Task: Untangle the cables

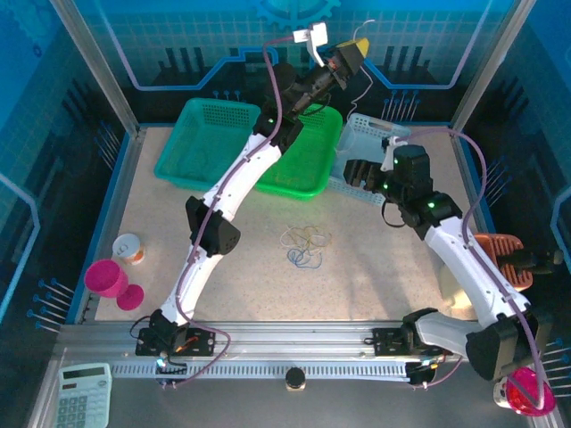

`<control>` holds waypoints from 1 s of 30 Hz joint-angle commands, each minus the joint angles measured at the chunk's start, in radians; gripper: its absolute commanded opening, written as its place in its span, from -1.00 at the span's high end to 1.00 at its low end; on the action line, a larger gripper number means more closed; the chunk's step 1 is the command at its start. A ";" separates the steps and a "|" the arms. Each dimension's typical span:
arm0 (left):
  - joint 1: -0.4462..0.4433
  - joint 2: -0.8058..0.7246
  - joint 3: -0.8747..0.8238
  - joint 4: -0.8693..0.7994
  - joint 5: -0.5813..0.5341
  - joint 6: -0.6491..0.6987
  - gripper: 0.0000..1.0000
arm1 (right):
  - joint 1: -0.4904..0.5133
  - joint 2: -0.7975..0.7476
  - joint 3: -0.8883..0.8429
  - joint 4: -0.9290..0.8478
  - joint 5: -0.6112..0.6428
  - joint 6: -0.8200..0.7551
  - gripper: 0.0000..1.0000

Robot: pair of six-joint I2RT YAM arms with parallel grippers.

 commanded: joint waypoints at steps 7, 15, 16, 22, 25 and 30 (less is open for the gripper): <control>-0.014 -0.127 -0.095 -0.020 0.130 -0.079 1.00 | -0.022 0.119 0.245 0.095 0.057 -0.066 -0.82; -0.026 -0.226 -0.272 0.015 0.166 -0.096 1.00 | -0.050 0.209 0.381 0.061 0.070 -0.107 -0.75; -0.028 -0.236 -0.290 0.018 0.169 -0.098 1.00 | -0.055 0.215 0.389 0.059 0.075 -0.112 -0.71; -0.031 -0.268 -0.355 0.031 0.184 -0.111 1.00 | -0.085 0.246 0.437 0.052 0.034 -0.129 0.29; -0.029 -0.278 -0.379 0.034 0.181 -0.104 1.00 | -0.089 0.270 0.473 0.040 0.022 -0.143 0.93; -0.024 -0.283 -0.385 0.034 0.189 -0.098 0.76 | -0.098 0.332 0.560 0.018 0.043 -0.154 1.00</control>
